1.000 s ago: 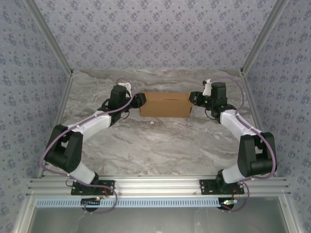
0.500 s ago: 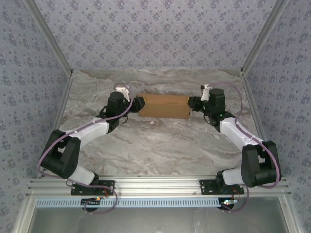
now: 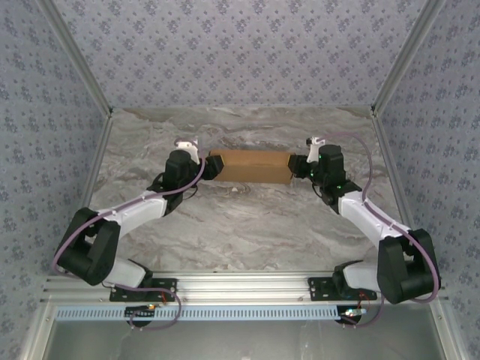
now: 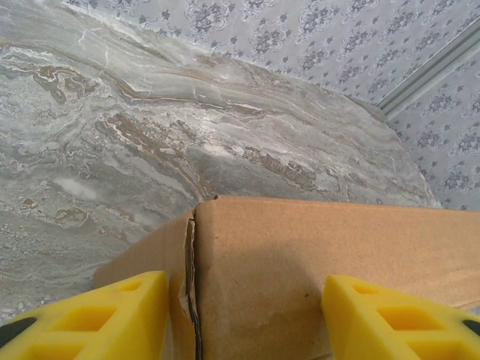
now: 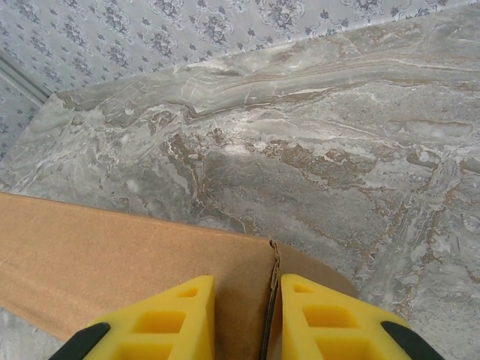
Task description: Fold the paper box
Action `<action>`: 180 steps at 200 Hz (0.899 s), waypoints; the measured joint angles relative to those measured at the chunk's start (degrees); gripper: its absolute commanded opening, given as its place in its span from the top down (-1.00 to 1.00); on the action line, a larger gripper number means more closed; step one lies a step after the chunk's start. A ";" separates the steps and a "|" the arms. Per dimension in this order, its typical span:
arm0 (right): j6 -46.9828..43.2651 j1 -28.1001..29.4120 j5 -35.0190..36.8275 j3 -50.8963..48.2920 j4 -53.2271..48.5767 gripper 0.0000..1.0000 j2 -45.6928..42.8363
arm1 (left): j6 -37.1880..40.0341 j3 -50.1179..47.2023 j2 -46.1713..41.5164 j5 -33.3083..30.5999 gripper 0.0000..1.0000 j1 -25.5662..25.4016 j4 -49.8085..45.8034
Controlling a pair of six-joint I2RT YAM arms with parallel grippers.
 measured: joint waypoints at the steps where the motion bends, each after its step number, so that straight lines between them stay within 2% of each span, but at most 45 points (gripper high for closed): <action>1: -0.02 0.02 0.04 -0.04 0.04 0.50 -0.02 | 0.00 -0.04 -0.02 -0.02 -0.13 0.00 0.02; 180: -0.87 3.23 3.61 -6.82 2.93 0.51 -6.23 | -3.39 -4.74 -2.89 -1.29 -0.21 -1.42 2.67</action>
